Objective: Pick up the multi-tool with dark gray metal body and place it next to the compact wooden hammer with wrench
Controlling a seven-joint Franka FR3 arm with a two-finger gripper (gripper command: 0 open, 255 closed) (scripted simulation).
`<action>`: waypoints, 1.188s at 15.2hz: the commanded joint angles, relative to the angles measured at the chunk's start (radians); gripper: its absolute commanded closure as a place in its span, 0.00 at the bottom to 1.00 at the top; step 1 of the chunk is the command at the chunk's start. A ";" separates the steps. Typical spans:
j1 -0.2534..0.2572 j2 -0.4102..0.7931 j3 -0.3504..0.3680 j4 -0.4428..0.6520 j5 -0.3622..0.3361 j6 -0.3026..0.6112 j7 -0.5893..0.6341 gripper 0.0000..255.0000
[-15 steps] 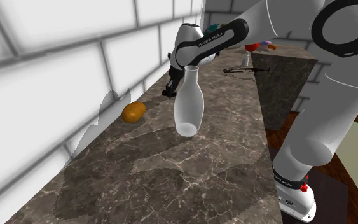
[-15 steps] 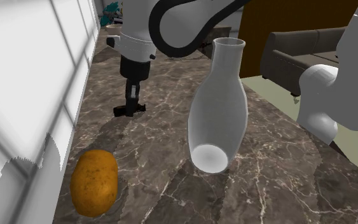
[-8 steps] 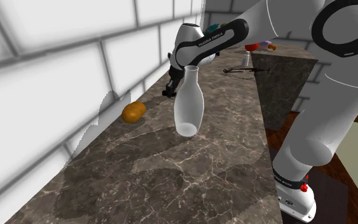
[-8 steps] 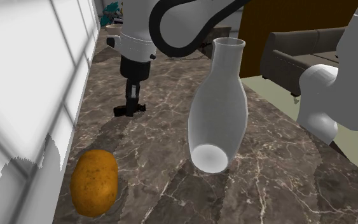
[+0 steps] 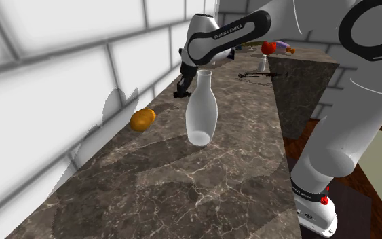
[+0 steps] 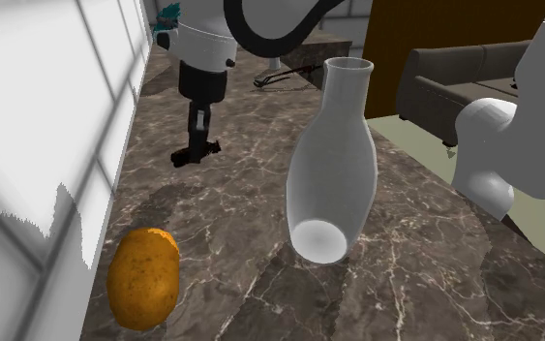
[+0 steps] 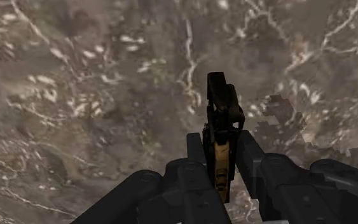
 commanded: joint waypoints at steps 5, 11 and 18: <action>0.000 -0.022 0.000 0.057 -0.005 -0.078 0.008 1.00; -0.001 -0.036 -0.001 0.121 -0.009 -0.158 0.014 1.00; -0.002 -0.043 -0.001 0.207 -0.013 -0.251 0.021 1.00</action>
